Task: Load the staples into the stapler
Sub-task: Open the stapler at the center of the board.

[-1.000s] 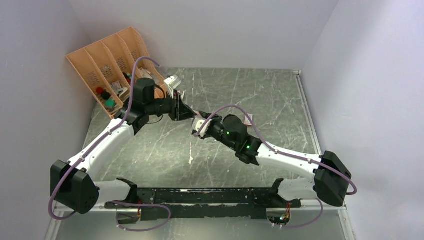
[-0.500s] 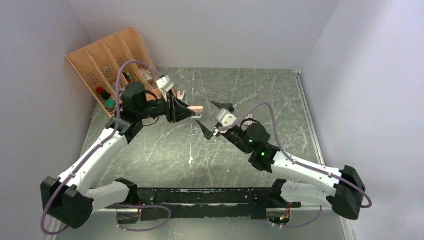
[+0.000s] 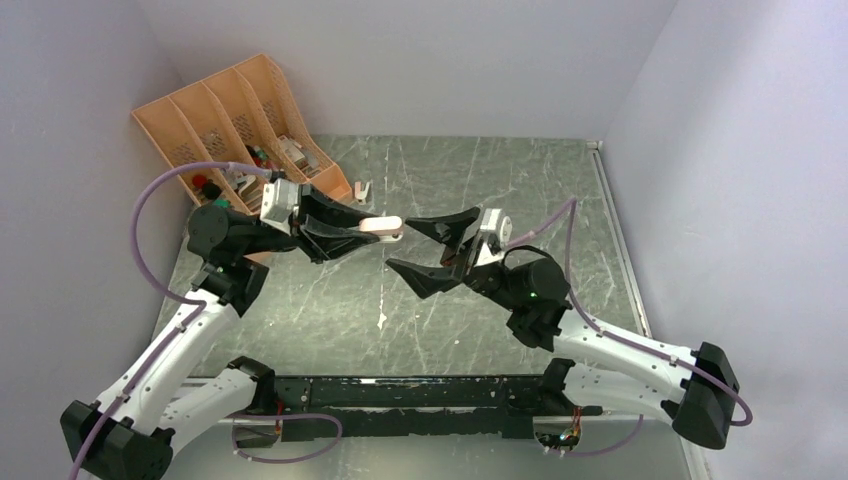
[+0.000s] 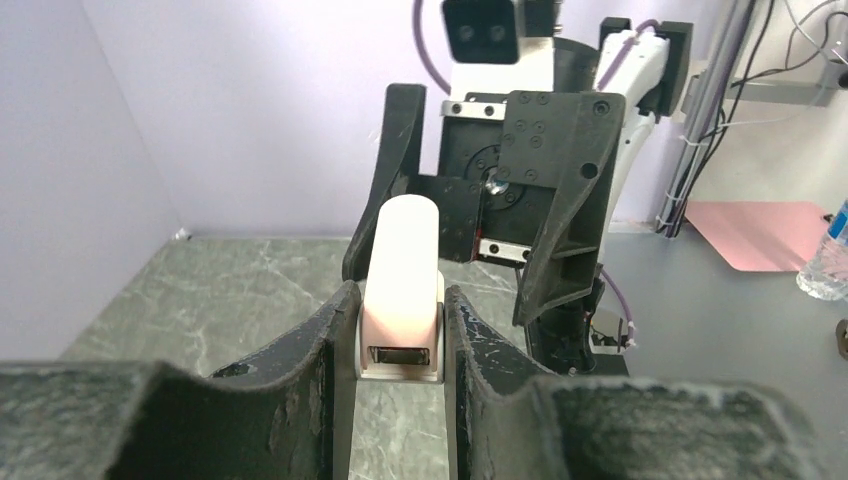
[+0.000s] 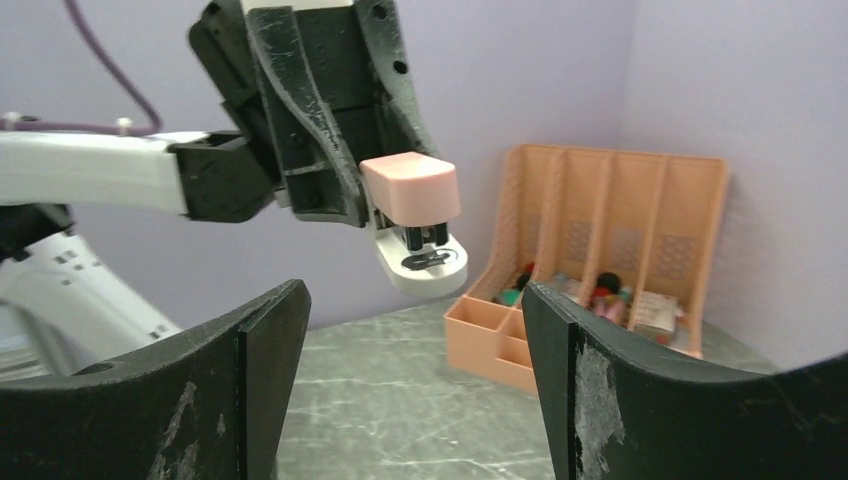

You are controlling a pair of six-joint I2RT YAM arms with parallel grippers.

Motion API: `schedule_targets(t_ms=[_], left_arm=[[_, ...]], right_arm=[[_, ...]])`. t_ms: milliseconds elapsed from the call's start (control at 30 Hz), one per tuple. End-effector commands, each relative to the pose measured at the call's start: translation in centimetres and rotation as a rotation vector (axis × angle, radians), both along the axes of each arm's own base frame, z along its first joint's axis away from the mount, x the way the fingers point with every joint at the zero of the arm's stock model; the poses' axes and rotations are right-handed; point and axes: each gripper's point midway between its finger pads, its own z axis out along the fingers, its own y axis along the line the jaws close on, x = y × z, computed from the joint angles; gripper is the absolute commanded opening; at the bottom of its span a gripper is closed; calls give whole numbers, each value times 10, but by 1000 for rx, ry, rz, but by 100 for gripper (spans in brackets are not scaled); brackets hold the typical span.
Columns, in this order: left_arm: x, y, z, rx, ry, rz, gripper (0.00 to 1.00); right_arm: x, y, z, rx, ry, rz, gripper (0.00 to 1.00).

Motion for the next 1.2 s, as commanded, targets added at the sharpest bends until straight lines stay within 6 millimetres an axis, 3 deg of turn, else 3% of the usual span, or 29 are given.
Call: schedule_targets(t_ms=[0, 100, 433, 700, 933, 1033, 1167], left_arm=[[-22, 3, 15, -36, -118, -69, 7], [-24, 2, 13, -22, -117, -92, 7], [-39, 2, 11, -16, -125, -195, 7], [-40, 1, 8, -8, -115, -219, 7], [-39, 1, 6, -5, -110, -218, 7], [-39, 1, 4, 1, -103, -218, 7], [-36, 0, 3, 9, -94, -203, 25]], right_arm=[[-33, 15, 21, 0, -86, 195, 82], [-39, 20, 21, -26, -141, 226, 80], [-30, 17, 25, -46, -183, 158, 73], [-30, 17, 27, -45, -181, 154, 58], [-29, 21, 25, -55, -175, 166, 43], [-28, 22, 23, -62, -173, 167, 30], [-27, 28, 16, -119, -176, 173, 6]])
